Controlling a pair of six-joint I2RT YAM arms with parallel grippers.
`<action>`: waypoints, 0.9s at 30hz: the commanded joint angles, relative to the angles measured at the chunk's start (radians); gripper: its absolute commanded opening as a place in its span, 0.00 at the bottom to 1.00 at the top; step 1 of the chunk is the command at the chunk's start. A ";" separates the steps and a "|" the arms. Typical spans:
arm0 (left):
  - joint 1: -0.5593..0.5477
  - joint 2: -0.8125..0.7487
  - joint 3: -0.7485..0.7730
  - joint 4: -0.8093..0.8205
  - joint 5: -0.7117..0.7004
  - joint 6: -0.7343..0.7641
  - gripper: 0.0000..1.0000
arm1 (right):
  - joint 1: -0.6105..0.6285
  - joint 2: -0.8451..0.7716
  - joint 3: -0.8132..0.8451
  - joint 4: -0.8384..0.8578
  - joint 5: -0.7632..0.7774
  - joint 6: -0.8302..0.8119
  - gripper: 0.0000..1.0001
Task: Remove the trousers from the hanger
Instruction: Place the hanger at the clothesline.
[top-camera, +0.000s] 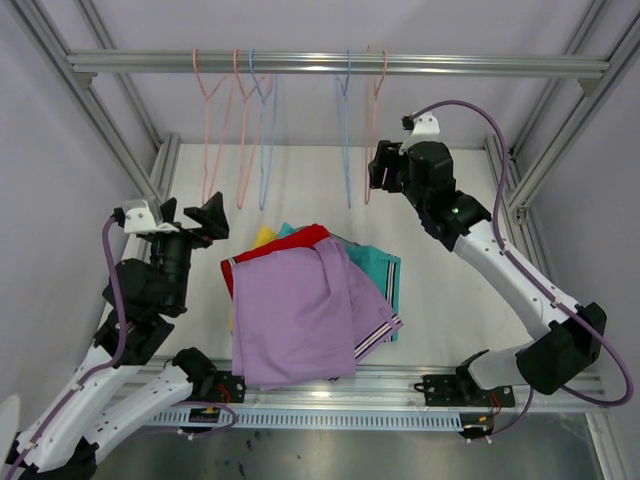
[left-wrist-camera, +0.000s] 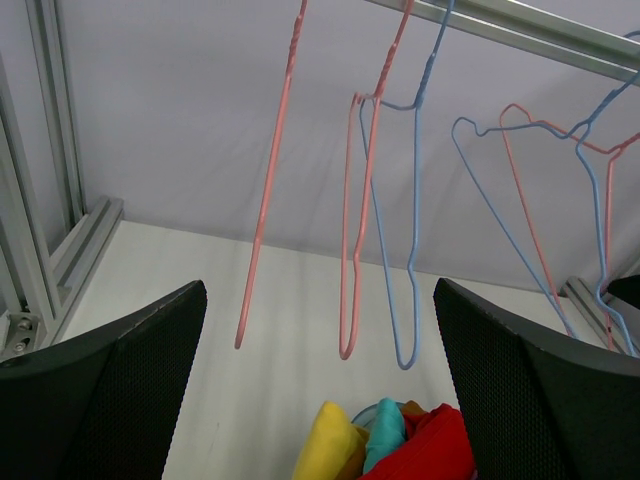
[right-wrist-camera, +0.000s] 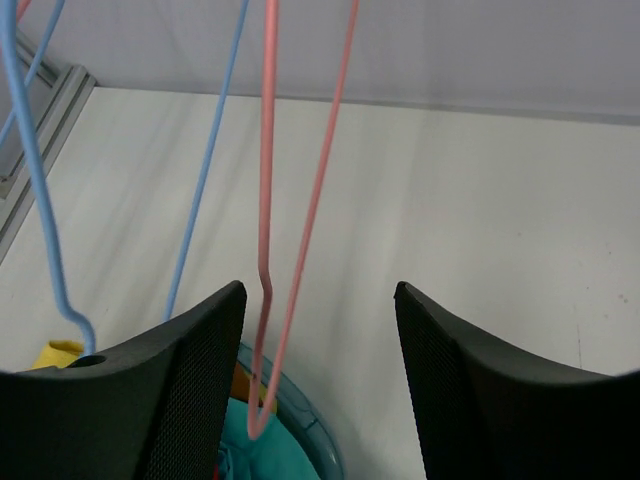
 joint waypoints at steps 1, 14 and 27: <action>0.007 -0.019 -0.014 0.034 -0.011 0.040 0.99 | 0.006 -0.090 -0.020 0.013 -0.009 0.026 0.66; 0.051 0.013 -0.067 0.176 -0.047 0.252 0.99 | 0.064 -0.459 -0.378 0.074 0.003 0.137 0.68; 0.307 0.260 0.054 -0.014 0.215 0.103 0.99 | 0.132 -0.625 -0.633 0.246 -0.096 0.132 0.70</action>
